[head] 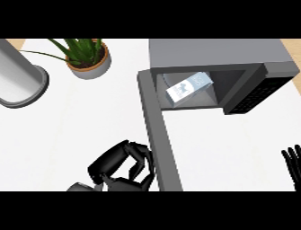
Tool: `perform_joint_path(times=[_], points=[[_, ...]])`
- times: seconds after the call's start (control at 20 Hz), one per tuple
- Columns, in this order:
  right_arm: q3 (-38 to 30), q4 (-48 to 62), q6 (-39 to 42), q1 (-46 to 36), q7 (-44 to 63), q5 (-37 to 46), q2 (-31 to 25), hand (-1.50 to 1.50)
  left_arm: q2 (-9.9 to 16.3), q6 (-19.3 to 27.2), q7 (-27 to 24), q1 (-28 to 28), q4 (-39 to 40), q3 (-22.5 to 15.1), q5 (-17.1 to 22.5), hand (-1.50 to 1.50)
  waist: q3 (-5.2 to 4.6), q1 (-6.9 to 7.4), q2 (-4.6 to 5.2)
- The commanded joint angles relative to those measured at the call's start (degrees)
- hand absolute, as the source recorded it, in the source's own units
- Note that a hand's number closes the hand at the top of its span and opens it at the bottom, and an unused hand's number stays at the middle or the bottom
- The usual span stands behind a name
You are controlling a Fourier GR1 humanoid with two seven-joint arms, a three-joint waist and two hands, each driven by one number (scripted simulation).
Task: Pick up the milk, place it into the microwave and close the microwave
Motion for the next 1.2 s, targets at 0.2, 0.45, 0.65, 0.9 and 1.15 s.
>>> perform_joint_path(times=[0.2, 0.45, 0.65, 0.9, 1.15], points=[[1.05, -16.24, 9.27, 7.03, 4.44, -9.44, -2.79, -1.50, -0.07, 14.43, -0.57, -5.33, 12.39, -20.31, 5.65, 1.50, 0.08, 0.26, 0.40], [3.35, -26.74, 11.29, 11.52, 10.27, -14.02, -4.66, -1.50, -0.06, 28.33, 3.65, -11.75, 12.72, -31.02, 12.78, 1.50, -0.03, -1.41, 0.46], [2.26, -30.20, 11.61, 10.55, 13.14, -17.55, -7.12, -1.50, -0.04, 36.69, 6.80, -19.05, 14.33, -35.85, 18.18, 1.50, 0.02, -2.37, 0.72], [5.73, -37.80, 9.39, 10.31, 17.12, -16.82, -6.59, -1.50, 0.00, 44.31, 5.59, -25.31, 16.73, -37.60, 23.52, 1.50, -0.07, -4.22, 1.05], [6.54, -40.38, 9.77, 9.52, 20.88, -19.82, -8.35, -1.50, 0.00, 51.87, 4.82, -29.34, 18.09, -38.74, 27.66, 1.50, -0.11, -5.32, 1.50]])
